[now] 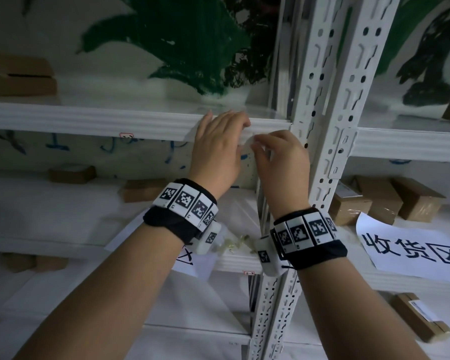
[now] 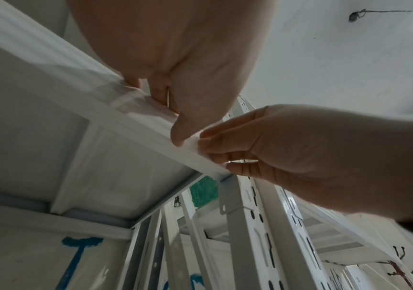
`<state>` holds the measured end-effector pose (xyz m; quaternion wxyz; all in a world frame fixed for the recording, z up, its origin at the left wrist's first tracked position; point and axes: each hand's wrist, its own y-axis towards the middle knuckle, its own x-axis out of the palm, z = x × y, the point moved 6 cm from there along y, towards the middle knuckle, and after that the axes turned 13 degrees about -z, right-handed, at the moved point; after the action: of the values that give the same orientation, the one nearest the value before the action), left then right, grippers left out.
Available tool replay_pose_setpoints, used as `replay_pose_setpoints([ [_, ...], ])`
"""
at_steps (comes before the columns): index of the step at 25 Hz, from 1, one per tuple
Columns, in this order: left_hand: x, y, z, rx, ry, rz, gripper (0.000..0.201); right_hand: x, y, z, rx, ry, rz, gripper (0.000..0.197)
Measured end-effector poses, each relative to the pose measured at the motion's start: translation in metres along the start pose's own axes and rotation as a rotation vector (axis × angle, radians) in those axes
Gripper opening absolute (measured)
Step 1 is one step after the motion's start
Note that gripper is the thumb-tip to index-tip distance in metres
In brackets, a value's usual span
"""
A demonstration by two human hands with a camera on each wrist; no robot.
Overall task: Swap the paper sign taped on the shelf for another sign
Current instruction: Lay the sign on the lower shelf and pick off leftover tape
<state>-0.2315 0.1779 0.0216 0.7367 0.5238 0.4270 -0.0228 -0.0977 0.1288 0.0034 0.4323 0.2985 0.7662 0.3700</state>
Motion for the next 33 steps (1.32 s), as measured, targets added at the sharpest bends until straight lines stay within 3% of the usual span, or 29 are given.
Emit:
replay_pose_setpoints([
  [6, 0.002, -0.002, -0.002, 0.037, -0.036, 0.003, 0.031, 0.008, 0.0, 0.005, 0.021, 0.059, 0.138, 0.01],
  [17, 0.008, -0.004, -0.003, 0.06, -0.051, 0.033, 0.026, 0.01, -0.006, 0.006, 0.01, 0.082, 0.174, 0.011],
  [24, 0.01, -0.004, -0.004, 0.064, -0.044, 0.054, 0.024, 0.003, -0.009, 0.011, -0.01, 0.162, 0.083, 0.009],
  [27, 0.011, -0.004, -0.003, 0.07, -0.049, 0.066, 0.023, 0.0, -0.01, 0.011, 0.005, 0.173, 0.112, 0.015],
  [33, 0.011, -0.004, -0.005, 0.076, -0.062, 0.073, 0.024, 0.006, -0.003, 0.012, 0.013, 0.152, 0.185, 0.007],
])
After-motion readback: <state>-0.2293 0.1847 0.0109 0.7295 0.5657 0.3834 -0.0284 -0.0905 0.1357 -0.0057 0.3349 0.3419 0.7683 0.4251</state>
